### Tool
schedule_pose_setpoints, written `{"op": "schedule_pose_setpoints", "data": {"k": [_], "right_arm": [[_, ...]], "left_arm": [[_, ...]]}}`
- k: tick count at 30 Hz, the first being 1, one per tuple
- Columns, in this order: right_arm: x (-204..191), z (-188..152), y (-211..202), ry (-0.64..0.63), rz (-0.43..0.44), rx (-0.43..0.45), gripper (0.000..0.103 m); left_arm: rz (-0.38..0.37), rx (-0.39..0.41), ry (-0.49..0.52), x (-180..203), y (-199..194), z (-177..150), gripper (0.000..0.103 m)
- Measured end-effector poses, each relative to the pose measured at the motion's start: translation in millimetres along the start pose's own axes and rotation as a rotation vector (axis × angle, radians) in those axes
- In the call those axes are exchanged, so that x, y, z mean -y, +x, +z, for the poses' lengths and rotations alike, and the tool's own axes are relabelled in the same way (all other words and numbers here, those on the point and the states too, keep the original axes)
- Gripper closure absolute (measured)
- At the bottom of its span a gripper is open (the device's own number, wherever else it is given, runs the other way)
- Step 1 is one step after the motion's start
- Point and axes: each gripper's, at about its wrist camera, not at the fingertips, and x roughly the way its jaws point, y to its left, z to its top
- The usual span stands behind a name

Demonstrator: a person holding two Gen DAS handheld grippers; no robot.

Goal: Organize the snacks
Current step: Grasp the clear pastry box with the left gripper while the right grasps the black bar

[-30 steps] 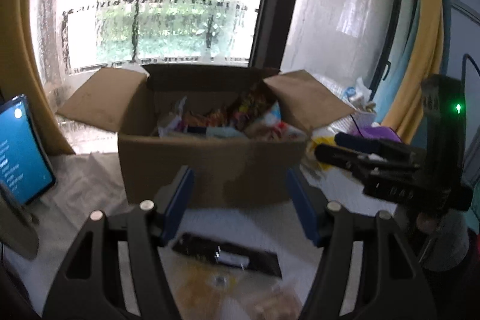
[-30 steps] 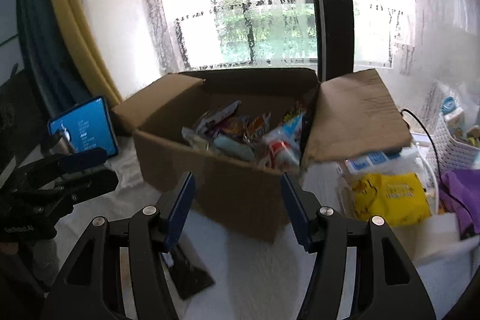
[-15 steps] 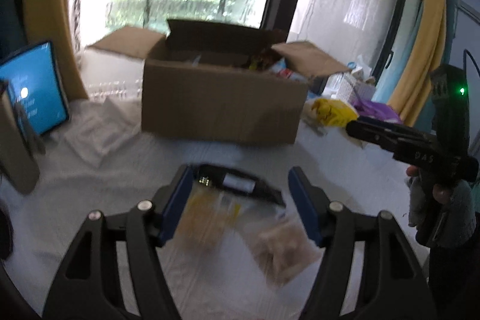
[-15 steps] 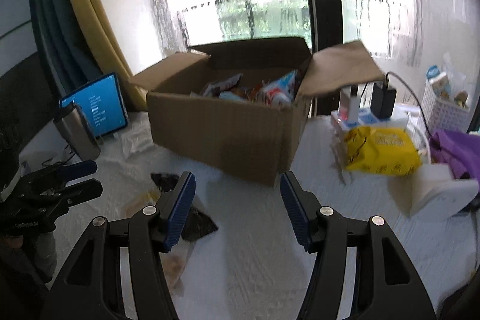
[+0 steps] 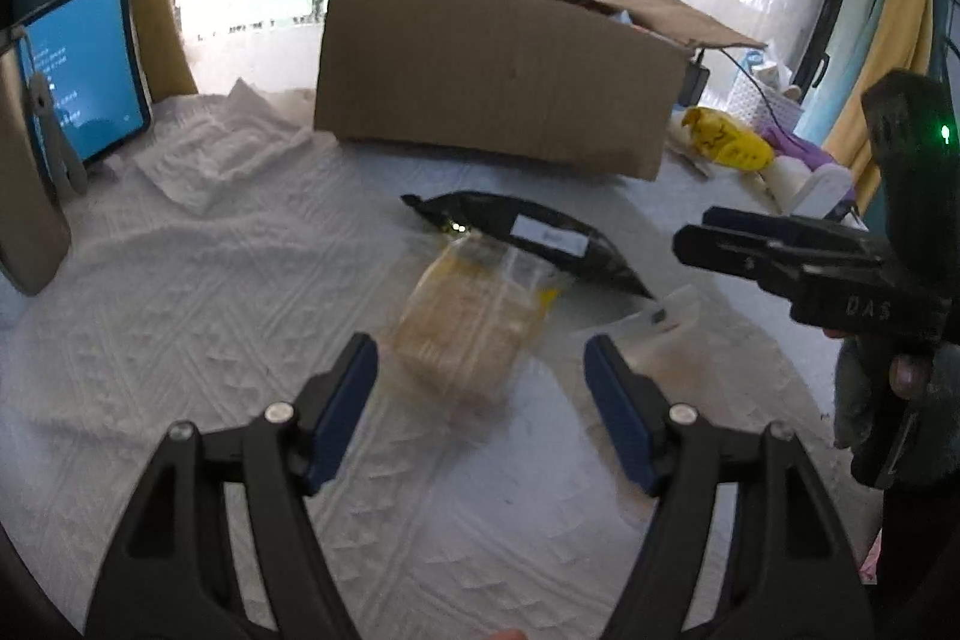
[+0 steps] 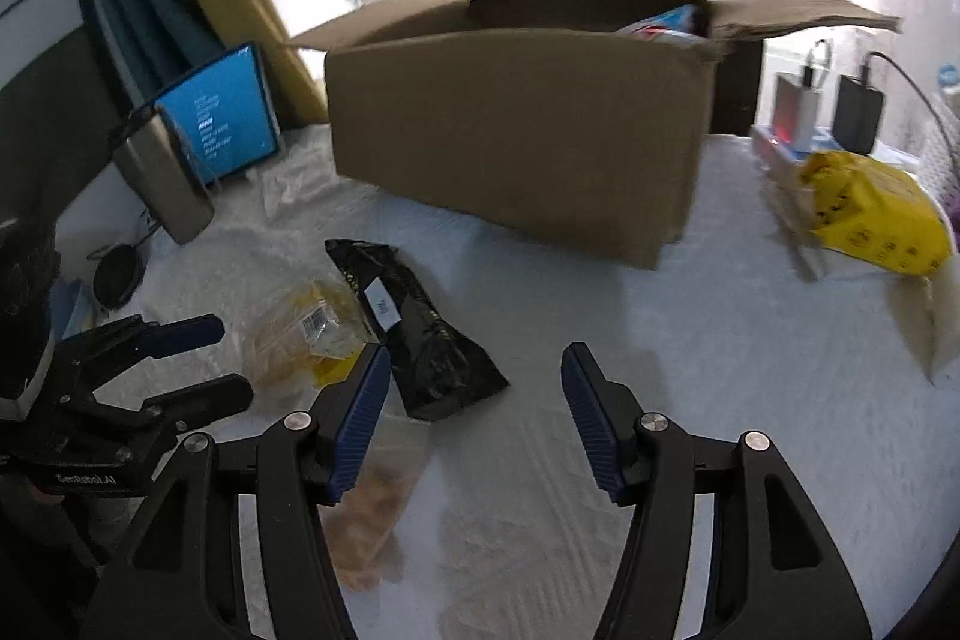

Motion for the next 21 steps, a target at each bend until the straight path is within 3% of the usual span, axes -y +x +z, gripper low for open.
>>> {"op": "schedule_pose_setpoints", "data": {"k": [8,13,17,19,20,21], "right_arm": [[-7,13,35,-0.038,0.03,-0.048,0.035],[-1,10,56,-0.018,0.045,-0.096,0.035],[-5,4,62,-0.036,0.039,-0.11,0.034],[-5,4,61,-0.032,0.042,-0.11,0.037],[-4,4,60,-0.023,0.049,-0.108,0.039],[-2,3,58,-0.017,0.058,-0.104,0.049]], "left_arm": [[-0.003,-0.02,0.036,-2,18,8,0.028],[0.031,-0.103,0.055,-4,46,7,0.028],[0.021,-0.095,0.052,-4,46,8,0.028],[0.029,-0.095,0.056,-3,47,7,0.029],[0.034,-0.093,0.056,-2,46,7,0.038],[0.042,-0.088,0.056,-2,46,7,0.04]]}}
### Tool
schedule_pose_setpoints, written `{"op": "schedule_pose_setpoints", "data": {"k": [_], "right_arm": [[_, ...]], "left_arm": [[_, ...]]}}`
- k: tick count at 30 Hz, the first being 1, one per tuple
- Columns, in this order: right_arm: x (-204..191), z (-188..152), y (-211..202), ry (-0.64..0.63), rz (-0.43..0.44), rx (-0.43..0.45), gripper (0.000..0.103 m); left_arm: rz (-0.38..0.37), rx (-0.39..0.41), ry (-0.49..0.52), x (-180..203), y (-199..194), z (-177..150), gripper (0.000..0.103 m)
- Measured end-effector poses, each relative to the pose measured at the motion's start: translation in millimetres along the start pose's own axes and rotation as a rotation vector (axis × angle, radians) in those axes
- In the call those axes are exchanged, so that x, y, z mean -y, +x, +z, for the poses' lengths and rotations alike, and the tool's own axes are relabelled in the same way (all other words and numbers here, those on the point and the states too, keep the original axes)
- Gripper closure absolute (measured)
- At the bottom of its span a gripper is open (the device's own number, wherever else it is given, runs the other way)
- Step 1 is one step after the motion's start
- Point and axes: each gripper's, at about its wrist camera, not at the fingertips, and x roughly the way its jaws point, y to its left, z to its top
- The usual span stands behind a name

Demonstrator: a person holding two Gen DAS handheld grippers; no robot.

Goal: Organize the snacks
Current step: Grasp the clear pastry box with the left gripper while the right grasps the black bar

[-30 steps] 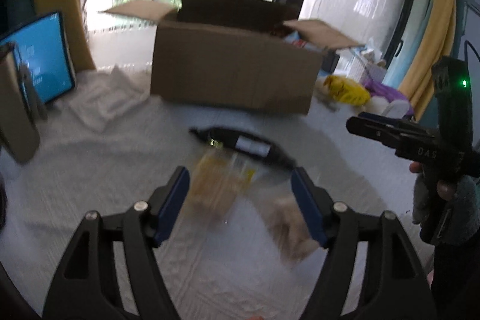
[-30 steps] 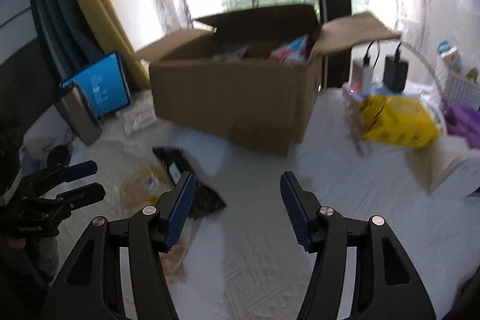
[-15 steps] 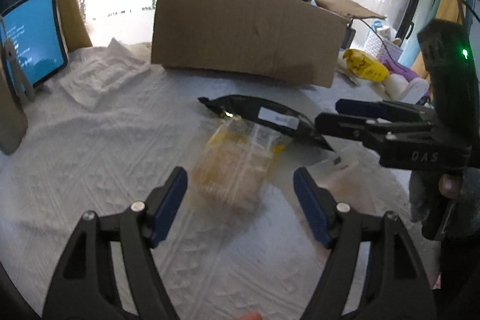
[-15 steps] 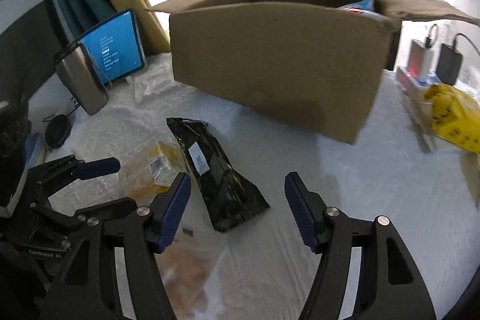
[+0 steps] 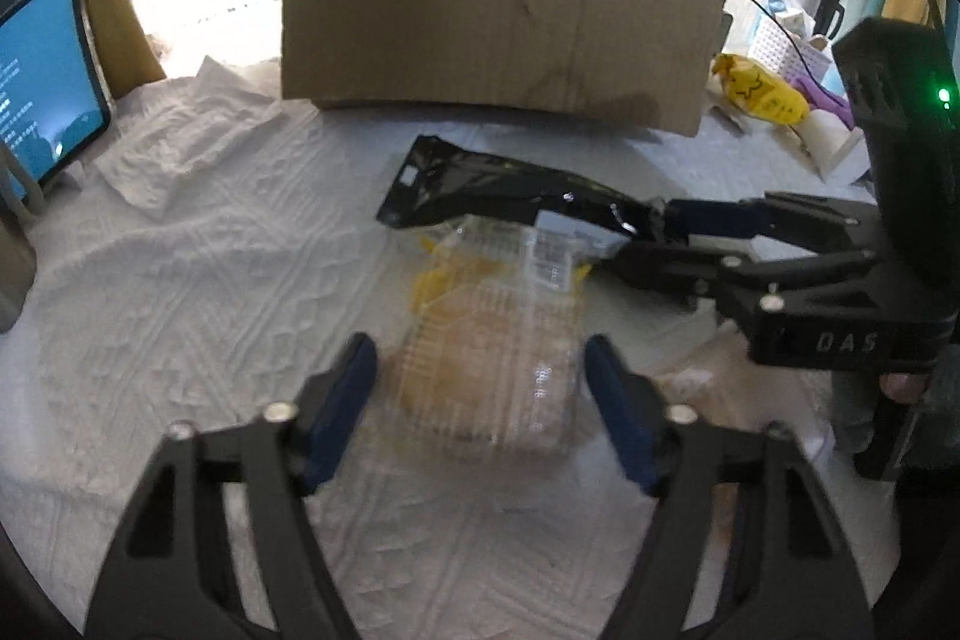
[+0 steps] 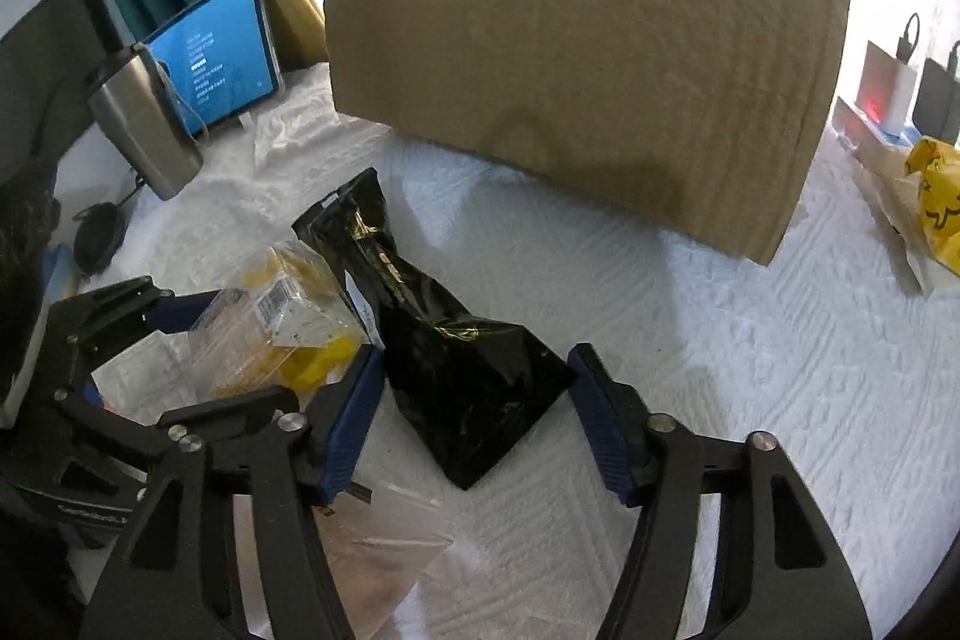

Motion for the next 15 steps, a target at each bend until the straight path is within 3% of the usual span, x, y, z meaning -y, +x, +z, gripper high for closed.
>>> {"op": "schedule_pose_setpoints", "data": {"k": [5,6,15], "right_arm": [[5,-2,-13,0.021,0.009,0.024,0.059],[5,-2,-17,0.022,0.014,0.03,0.066],[9,-4,-66,0.02,-0.017,0.124,0.068]], "left_arm": [[-0.014,0.007,-0.029,-1,-6,-6,0.044],[-0.022,0.008,-0.034,-1,-8,-8,0.044],[-0.053,0.059,-0.046,9,-38,-8,0.044]]}}
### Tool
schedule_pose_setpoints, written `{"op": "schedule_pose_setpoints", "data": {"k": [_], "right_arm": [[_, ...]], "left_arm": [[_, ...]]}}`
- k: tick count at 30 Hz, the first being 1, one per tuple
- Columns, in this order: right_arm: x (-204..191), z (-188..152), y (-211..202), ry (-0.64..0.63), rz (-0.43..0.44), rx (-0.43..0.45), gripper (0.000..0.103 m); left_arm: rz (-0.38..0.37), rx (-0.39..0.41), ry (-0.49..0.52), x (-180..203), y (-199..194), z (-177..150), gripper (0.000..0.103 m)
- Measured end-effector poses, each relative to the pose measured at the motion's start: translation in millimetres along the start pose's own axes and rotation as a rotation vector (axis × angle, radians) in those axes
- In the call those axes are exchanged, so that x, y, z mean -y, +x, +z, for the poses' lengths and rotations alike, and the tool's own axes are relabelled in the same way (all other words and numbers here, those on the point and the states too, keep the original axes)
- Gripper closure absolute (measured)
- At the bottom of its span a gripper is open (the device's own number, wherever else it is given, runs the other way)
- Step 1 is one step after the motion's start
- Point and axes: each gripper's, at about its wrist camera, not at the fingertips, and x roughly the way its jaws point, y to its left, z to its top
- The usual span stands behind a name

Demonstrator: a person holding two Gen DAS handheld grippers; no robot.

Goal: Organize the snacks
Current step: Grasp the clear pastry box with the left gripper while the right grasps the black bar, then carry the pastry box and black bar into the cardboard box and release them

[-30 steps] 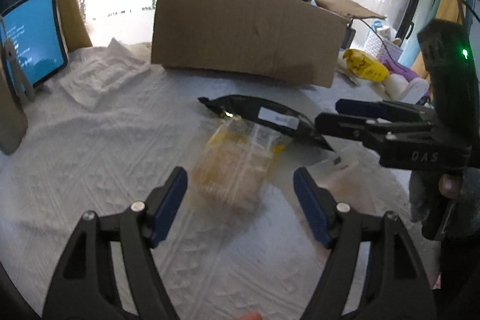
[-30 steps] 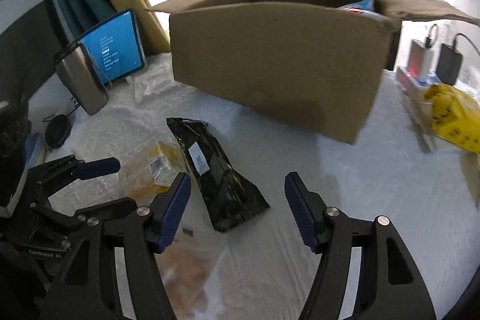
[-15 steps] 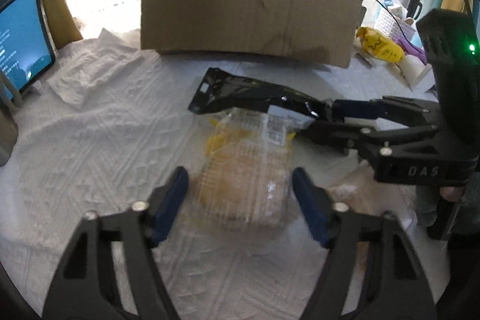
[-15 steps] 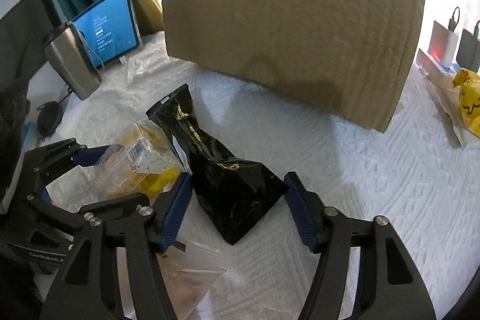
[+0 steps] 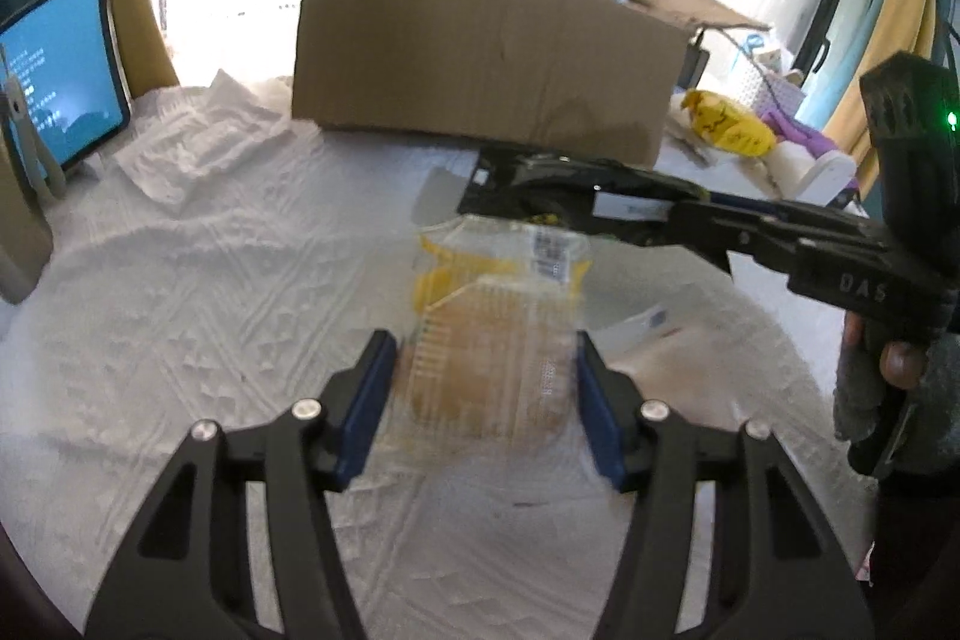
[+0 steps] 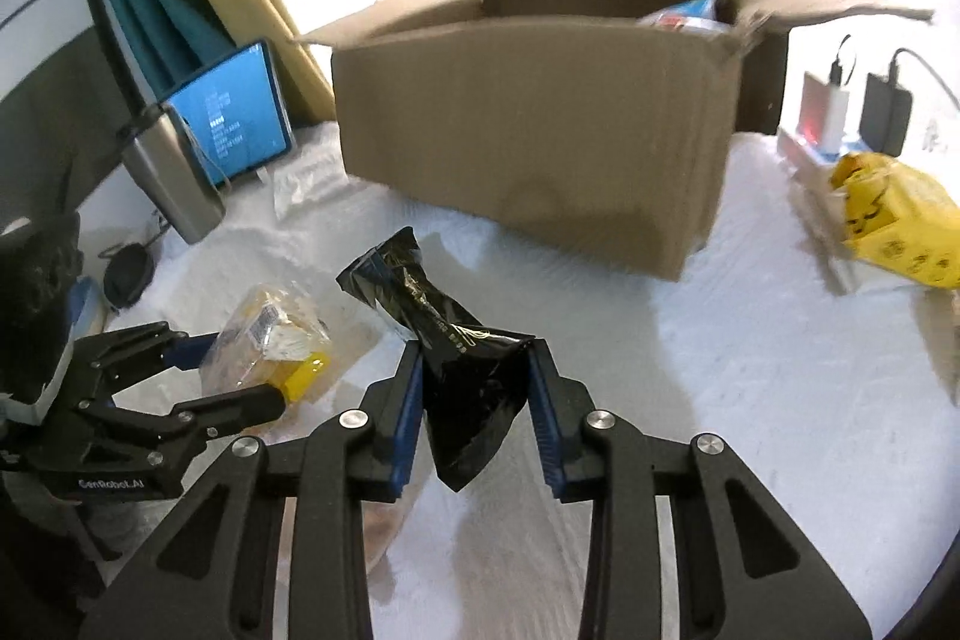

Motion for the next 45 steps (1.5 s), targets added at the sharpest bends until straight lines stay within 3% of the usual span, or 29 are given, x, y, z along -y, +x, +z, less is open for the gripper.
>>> {"op": "schedule_pose_setpoints", "data": {"k": [11,22,33,45], "right_arm": [[4,20,-57,-0.009,-0.021,0.125,0.068],[7,52,-79,-0.04,-0.049,0.208,0.069],[9,90,-78,-0.073,-0.089,0.253,0.069],[27,139,-37,-0.066,-0.183,0.255,0.069]], "left_arm": [[-0.01,0.093,0.017,8,-36,27,0.044],[0.003,0.168,0.071,15,-54,67,0.044],[0.026,0.223,0.075,16,-59,115,0.043],[0.041,0.258,0.045,-2,-32,165,0.043]]}}
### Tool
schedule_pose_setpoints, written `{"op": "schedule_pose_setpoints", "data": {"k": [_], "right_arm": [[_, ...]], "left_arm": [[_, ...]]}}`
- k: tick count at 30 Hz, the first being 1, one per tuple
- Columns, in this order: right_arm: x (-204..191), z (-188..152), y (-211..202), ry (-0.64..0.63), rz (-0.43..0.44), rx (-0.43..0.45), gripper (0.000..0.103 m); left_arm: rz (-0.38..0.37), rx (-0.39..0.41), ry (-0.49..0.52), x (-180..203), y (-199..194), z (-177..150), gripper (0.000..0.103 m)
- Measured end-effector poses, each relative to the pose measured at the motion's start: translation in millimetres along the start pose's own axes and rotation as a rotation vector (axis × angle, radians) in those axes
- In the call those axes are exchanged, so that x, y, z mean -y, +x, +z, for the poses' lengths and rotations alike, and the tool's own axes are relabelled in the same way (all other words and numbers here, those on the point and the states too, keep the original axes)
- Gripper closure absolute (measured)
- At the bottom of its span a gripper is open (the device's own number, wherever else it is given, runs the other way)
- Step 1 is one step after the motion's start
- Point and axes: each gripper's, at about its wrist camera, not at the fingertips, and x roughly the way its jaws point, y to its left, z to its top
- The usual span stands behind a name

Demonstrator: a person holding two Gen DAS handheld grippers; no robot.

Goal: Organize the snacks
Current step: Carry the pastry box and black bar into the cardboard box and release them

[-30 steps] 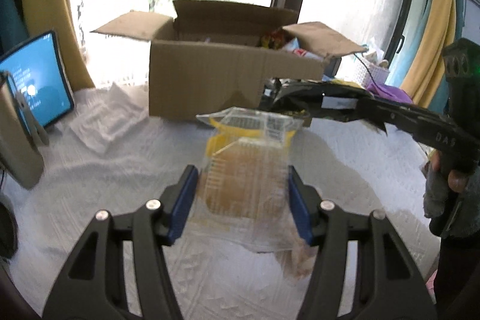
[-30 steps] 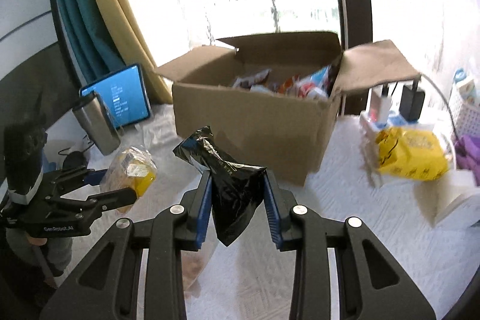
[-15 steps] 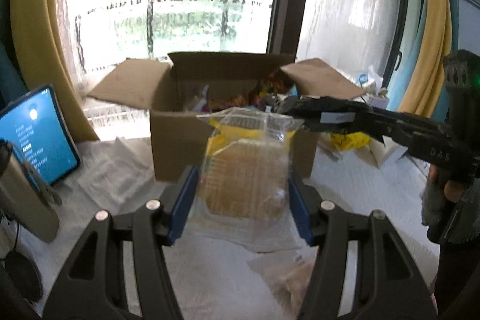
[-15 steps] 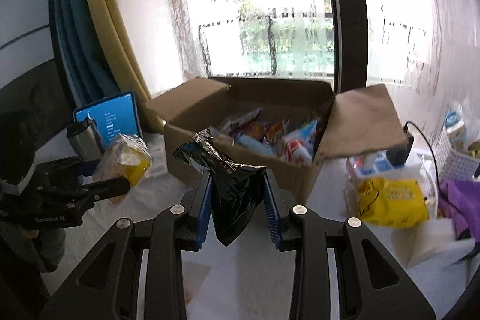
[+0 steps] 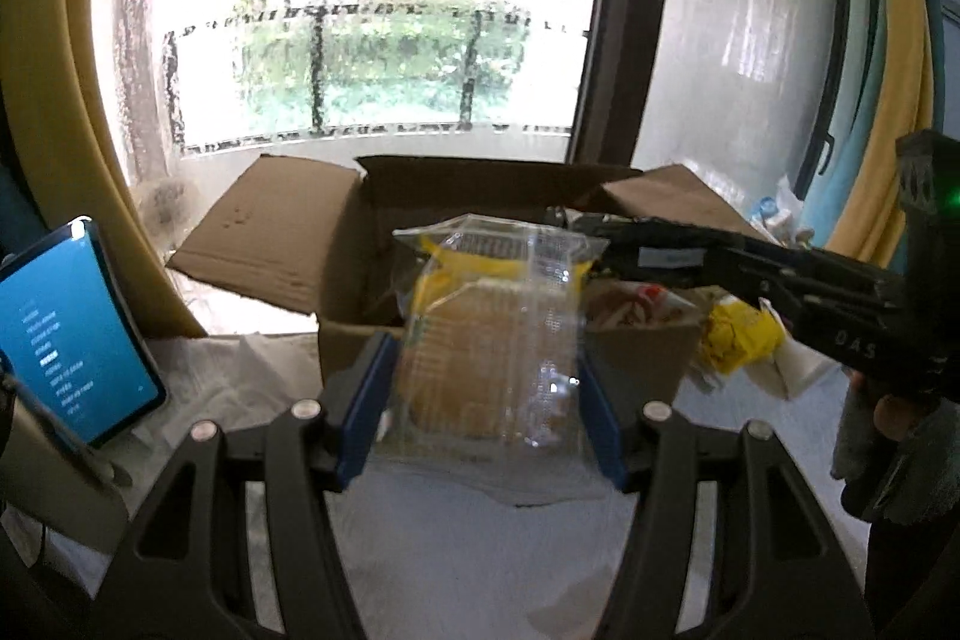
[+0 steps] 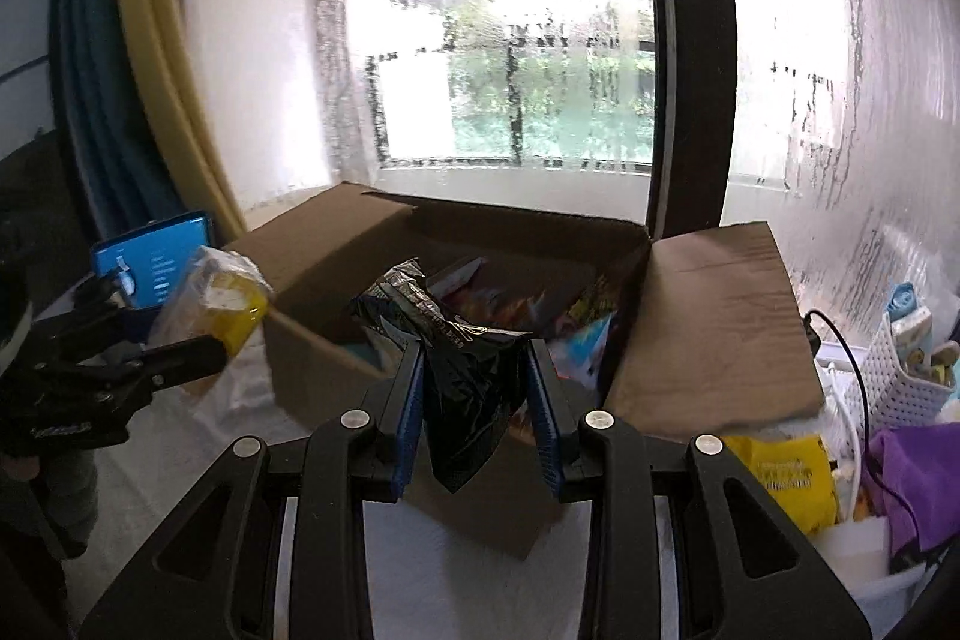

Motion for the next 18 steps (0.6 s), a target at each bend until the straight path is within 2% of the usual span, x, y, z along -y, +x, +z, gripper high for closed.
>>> {"op": "schedule_pose_setpoints", "data": {"k": [12,18], "right_arm": [[21,21,70,0.021,-0.049,-0.045,0.069],[29,35,103,0.033,-0.095,-0.064,0.069]], "left_arm": [[0.016,-0.026,-0.032,-26,67,34,0.042],[0.029,-0.073,-0.045,-41,107,52,0.042]]}}
